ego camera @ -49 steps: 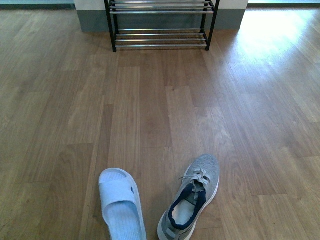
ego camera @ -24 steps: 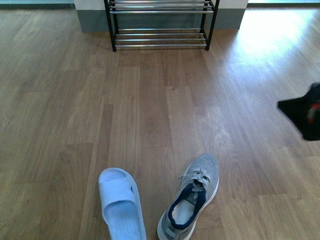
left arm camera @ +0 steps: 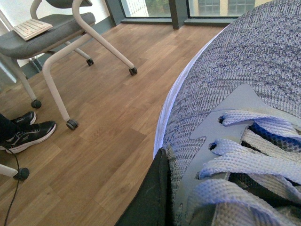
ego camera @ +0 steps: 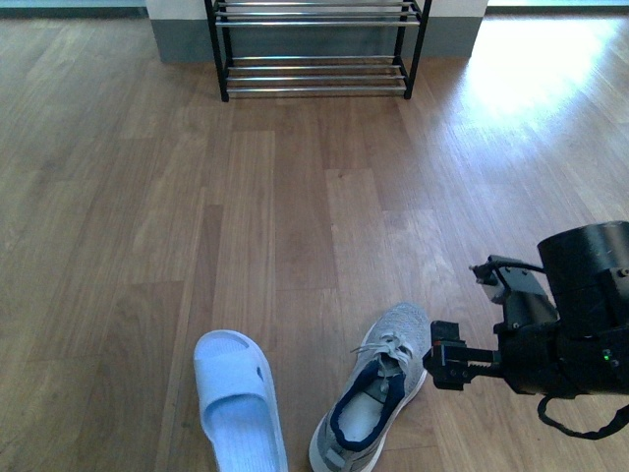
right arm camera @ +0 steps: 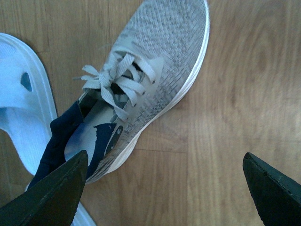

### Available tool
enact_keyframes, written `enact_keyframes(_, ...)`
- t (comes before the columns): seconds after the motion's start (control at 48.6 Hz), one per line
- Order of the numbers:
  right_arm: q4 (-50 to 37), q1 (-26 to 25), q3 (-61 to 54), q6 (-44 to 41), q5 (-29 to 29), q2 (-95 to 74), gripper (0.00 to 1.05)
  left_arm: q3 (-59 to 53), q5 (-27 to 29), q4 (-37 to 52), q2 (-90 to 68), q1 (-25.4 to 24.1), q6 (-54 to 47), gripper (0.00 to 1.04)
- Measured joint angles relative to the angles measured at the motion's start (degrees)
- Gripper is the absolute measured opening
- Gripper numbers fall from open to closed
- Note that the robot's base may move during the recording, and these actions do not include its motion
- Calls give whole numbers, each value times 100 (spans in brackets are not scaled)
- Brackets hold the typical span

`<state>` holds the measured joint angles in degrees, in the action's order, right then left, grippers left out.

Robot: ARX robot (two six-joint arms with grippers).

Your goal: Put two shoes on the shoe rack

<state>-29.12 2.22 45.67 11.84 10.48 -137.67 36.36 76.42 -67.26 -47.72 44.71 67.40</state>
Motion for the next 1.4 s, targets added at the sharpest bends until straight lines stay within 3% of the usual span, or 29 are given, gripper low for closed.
enact_keyframes(0.514,422,273,1027,1078,181,-1255,95,0,0,0,0,0,0,3)
enact_keyframes(0.864,400,251,787,1394,831,-1073,95,0,0,0,0,0,0,3)
enact_keyframes(1.317,391,321,1615,1390,284,-2116,95,0,0,0,0,0,0,3)
enact_keyframes(1.399,271,319,1661,1401,282,-2192,87,0,0,0,0,0,2,3)
